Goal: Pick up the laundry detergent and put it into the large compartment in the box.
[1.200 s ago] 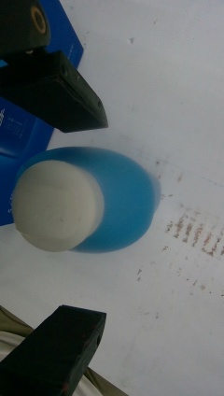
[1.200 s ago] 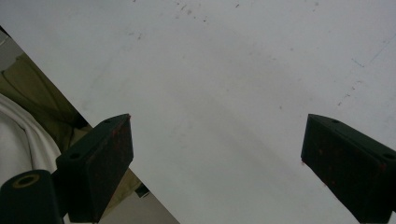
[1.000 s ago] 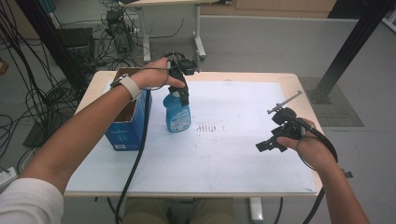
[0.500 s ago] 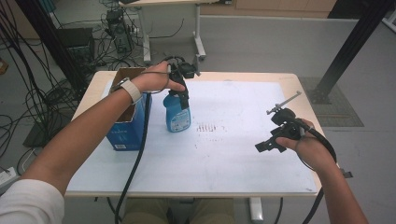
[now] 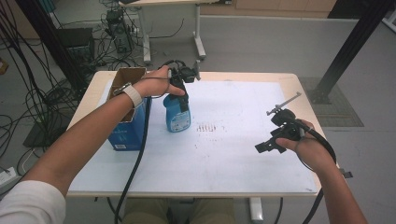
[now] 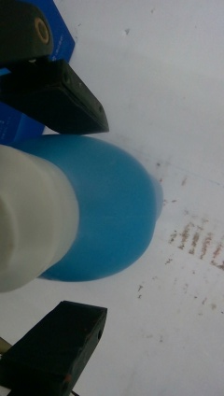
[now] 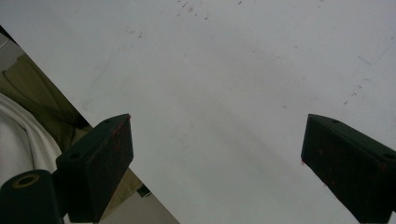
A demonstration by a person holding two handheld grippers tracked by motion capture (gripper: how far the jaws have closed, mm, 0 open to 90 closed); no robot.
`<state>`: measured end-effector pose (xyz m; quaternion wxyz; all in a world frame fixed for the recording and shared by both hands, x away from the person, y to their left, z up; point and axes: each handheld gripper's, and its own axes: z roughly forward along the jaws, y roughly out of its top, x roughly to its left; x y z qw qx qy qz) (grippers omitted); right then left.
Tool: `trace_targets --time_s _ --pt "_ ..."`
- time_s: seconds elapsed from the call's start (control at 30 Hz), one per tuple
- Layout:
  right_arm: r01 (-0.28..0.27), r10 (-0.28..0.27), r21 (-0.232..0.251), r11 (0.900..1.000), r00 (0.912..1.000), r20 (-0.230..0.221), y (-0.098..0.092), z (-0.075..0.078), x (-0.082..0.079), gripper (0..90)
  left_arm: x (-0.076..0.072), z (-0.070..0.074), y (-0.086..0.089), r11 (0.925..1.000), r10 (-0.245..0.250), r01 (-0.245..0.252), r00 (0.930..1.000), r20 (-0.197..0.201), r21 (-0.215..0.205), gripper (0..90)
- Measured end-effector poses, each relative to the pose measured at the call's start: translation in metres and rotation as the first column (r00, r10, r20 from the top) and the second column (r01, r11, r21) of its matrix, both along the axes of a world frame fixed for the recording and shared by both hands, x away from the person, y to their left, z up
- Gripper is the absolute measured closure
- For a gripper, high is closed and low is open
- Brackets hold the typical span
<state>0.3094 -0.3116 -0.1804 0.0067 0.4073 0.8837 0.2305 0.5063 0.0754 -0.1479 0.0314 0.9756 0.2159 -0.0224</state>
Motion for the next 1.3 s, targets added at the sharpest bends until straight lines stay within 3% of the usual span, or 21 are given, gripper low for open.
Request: trace_targets --time_s 0.33,0.93,1.3 --pt "0.001 -0.001 0.002 1.0 1.0 -0.002 -0.0008 -0.0018 0.0 8.9 -0.0009 -0.0079 -0.0013 0.9999 0.0 0.0 1.0 0.004 0.01 15.8" --pt "0.003 -0.003 0.003 1.0 1.0 -0.004 -0.0015 -0.0024 -0.0001 8.9 -0.0047 -0.0095 -0.0003 0.9999 -0.006 0.006 0.9993 0.038 0.014 27.2" --pt "0.002 -0.002 0.002 1.0 1.0 -0.007 -0.0005 -0.0032 0.0013 8.9 -0.0064 -0.0095 -0.0011 0.9998 -0.007 0.006 0.9989 0.047 0.017 28.4"
